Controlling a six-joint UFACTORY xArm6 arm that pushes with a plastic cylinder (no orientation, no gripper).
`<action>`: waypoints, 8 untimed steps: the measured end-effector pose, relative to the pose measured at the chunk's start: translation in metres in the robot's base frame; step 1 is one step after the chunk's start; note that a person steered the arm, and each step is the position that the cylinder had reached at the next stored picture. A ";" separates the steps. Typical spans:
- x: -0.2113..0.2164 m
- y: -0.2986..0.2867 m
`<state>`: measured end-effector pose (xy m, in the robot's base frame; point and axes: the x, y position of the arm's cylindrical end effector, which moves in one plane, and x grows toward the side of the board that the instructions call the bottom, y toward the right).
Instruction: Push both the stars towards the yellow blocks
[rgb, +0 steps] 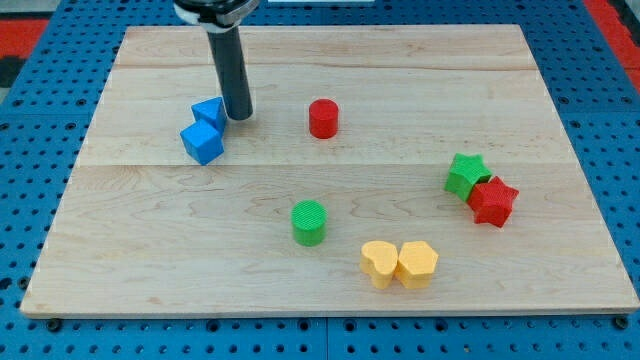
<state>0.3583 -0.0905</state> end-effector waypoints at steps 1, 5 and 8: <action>0.017 0.077; 0.090 0.142; 0.087 0.307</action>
<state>0.4457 0.2165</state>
